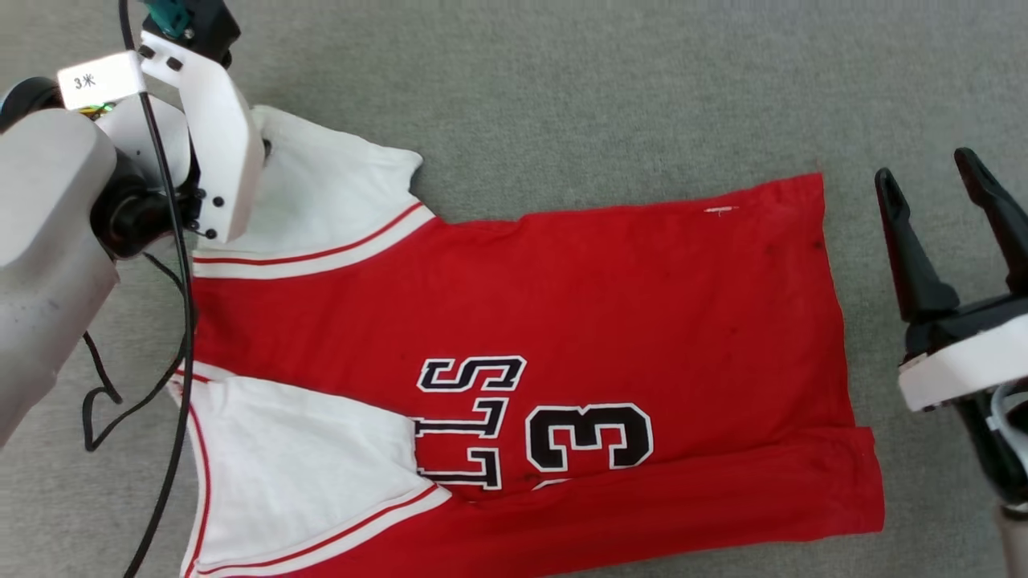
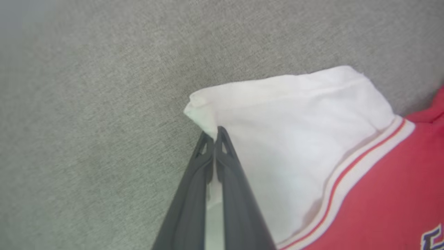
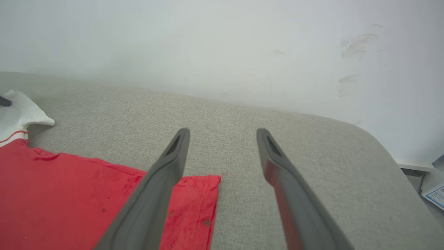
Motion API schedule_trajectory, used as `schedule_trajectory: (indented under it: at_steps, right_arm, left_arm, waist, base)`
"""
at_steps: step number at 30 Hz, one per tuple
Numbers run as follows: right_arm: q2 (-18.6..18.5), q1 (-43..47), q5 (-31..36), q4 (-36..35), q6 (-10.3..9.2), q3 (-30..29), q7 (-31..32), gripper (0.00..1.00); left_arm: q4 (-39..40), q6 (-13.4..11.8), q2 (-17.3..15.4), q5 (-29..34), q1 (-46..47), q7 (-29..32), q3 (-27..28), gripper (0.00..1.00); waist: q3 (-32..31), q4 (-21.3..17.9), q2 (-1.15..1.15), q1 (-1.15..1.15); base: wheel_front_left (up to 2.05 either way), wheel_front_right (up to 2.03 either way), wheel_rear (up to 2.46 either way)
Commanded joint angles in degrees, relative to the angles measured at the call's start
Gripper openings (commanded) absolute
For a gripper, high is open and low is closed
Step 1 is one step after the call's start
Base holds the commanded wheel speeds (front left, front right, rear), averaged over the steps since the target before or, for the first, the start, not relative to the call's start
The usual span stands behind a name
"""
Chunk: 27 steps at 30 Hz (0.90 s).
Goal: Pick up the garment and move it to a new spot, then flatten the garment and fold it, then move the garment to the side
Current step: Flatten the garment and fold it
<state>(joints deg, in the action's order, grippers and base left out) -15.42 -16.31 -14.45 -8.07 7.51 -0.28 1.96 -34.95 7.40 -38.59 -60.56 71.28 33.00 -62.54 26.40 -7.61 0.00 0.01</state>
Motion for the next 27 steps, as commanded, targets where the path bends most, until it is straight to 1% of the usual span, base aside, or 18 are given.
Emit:
schedule_trajectory:
  at_steps: [1, 7, 8, 11, 13, 16, 20, 22, 27]
  right_arm:
    - [-1.8, -1.5, -0.7, 0.2, -0.05, 0.5, 1.7, 1.0]
    - [-11.6, -6.2, -7.0, 2.3, -0.05, 4.6, 15.9, 1.0]
    - [-15.6, -8.9, -10.8, 4.5, -0.05, 7.3, 23.8, 1.0]
    - [-18.7, -11.6, -14.4, 7.1, -0.05, 10.2, 31.8, 1.0]
    - [-20.1, -13.7, -16.3, 8.9, -0.05, 12.0, 36.4, 1.0]
    - [-21.4, -16.4, -17.5, 11.5, -0.05, 15.0, 41.2, 1.0]
    - [-21.6, -19.6, -18.2, 15.1, -0.06, 18.4, 45.6, 1.0]
    - [-21.0, -20.7, -17.8, 17.1, -0.05, 19.8, 46.4, 1.0]
    - [-19.2, -23.2, -16.0, 23.8, -0.05, 22.7, 45.9, 1.0]
  left_arm:
    - [0.6, 0.0, 0.0, 0.2, -0.6, -1.3, -0.2, 0.0]
    - [3.5, 0.1, 0.0, 0.3, -1.2, -7.6, -1.3, 0.0]
    - [5.3, 0.1, 0.1, 0.8, -1.7, -10.0, -2.1, 0.0]
    - [7.1, 0.1, 0.2, 1.0, -1.8, -11.8, -2.8, 0.0]
    - [8.2, 0.1, 0.2, 0.9, -1.7, -12.7, -3.0, 0.0]
    - [9.5, 0.1, 0.3, 1.2, -1.2, -13.7, -3.3, 0.0]
    - [11.0, 0.1, 0.4, 1.6, -0.4, -14.8, -3.4, 0.0]
    - [11.6, 0.1, 0.5, 1.6, -0.2, -15.3, -3.3, 0.0]
    - [12.9, 0.1, 0.4, 2.3, 0.9, -16.2, -3.5, 0.0]
  waist:
    - [-1.8, 1.2, 0.0, -0.01]
    - [-4.7, 3.8, 0.0, -0.01]
    - [-5.4, 5.0, 0.0, -0.01]
    - [-5.6, 6.2, 0.0, -0.01]
    - [-5.5, 6.9, 0.0, -0.01]
    - [-5.1, 8.0, 0.0, -0.01]
    - [-4.0, 9.1, 0.0, -0.01]
    - [-3.4, 9.5, 0.0, -0.01]
    - [-1.6, 10.5, 0.0, -0.01]
  base:
    - [0.0, 0.0, 0.0]
    - [0.0, 0.0, 0.0]
    - [0.0, 0.0, 0.0]
    - [0.0, 0.0, 0.0]
    - [0.0, 0.0, 0.0]
    - [0.0, 0.0, 0.0]
    - [0.0, 0.0, 0.0]
    - [0.0, 0.0, 0.0]
    - [0.0, 0.0, 0.0]
